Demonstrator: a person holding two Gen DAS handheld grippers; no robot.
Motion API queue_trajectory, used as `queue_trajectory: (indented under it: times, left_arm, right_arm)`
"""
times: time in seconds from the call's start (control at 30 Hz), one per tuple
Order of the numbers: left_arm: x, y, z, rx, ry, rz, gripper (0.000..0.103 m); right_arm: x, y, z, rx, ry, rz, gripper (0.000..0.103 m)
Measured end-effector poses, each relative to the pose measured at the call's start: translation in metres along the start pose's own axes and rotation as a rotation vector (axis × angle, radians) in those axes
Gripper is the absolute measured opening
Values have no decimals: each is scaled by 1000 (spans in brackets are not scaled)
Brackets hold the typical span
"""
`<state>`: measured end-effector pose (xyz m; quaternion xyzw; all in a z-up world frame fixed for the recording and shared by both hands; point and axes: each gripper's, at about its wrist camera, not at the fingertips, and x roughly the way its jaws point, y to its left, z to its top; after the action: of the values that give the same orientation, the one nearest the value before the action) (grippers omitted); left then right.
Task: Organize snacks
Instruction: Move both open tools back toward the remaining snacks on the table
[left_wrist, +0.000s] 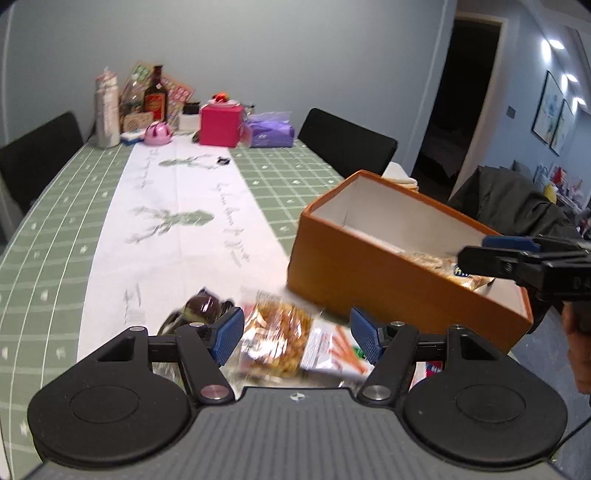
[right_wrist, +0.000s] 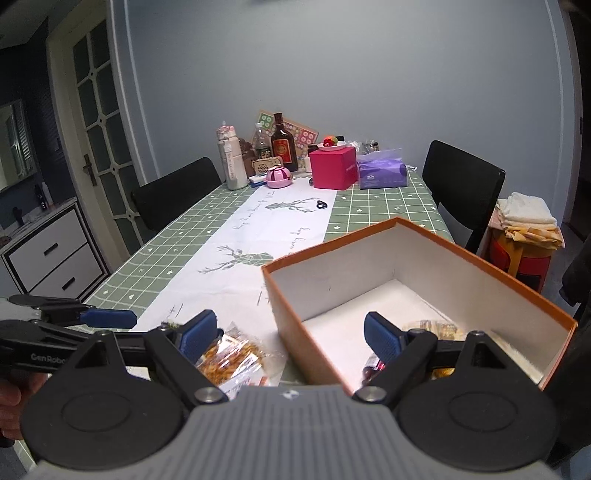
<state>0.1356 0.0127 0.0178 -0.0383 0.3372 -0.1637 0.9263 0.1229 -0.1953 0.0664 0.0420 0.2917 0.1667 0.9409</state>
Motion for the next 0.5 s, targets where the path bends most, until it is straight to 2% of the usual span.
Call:
queue_trajectory:
  times: [0.13,0.37,0.5]
  left_arm:
    - [3,19,-25,-74,36,0,78]
    - [9,35,-59,-131,90,21,78]
    - [9,43,-73,-158,117,33,78]
  right_arm:
    - [-4,11,-29,-1,3,-6,85]
    - [-2,20,-72,-8,21,-30,86]
    - [5,18,-94,-12,77,-69,86]
